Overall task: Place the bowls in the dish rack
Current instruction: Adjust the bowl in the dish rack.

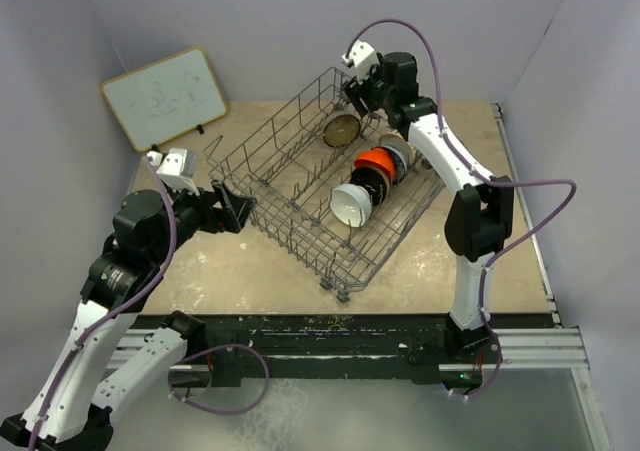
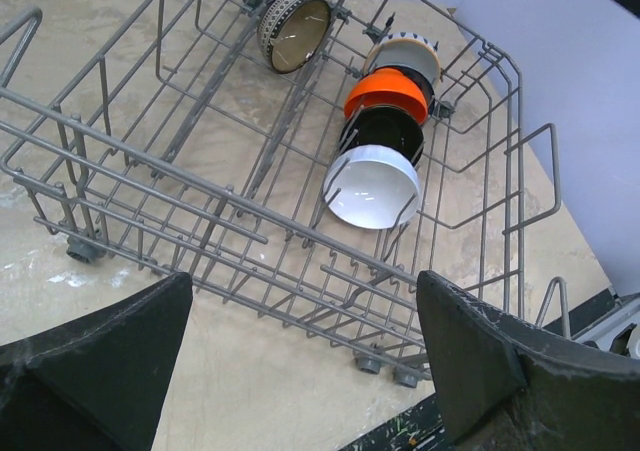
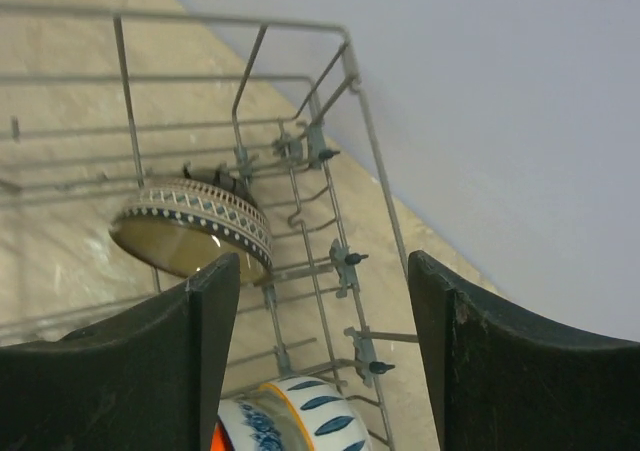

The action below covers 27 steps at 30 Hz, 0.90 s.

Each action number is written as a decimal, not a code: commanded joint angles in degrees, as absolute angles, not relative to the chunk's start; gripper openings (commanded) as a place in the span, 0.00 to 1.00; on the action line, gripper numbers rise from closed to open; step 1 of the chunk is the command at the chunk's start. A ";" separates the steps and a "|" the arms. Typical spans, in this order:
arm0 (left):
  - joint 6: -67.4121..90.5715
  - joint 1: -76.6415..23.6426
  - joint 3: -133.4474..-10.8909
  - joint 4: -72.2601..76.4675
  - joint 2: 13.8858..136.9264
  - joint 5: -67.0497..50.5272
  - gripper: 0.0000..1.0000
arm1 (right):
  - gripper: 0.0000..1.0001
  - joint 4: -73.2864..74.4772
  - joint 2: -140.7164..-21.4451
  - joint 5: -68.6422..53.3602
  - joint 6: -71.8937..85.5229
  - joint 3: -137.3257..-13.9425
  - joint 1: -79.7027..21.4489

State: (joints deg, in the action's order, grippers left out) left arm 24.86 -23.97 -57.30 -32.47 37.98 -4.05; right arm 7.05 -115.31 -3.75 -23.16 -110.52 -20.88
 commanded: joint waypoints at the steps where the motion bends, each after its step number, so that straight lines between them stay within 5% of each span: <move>1: 24.25 -23.85 -59.71 -31.10 39.65 -3.07 0.95 | 0.70 6.46 -117.10 -14.08 -31.00 -109.23 -19.91; 8: 24.43 -23.88 -59.69 -30.18 42.77 -2.01 0.95 | 0.69 0.72 -120.90 -21.76 -31.26 -109.14 -17.67; 27: 24.25 -23.86 -58.16 -28.92 44.64 -0.62 0.95 | 0.66 -1.12 -127.60 -18.46 -34.08 -109.25 -17.75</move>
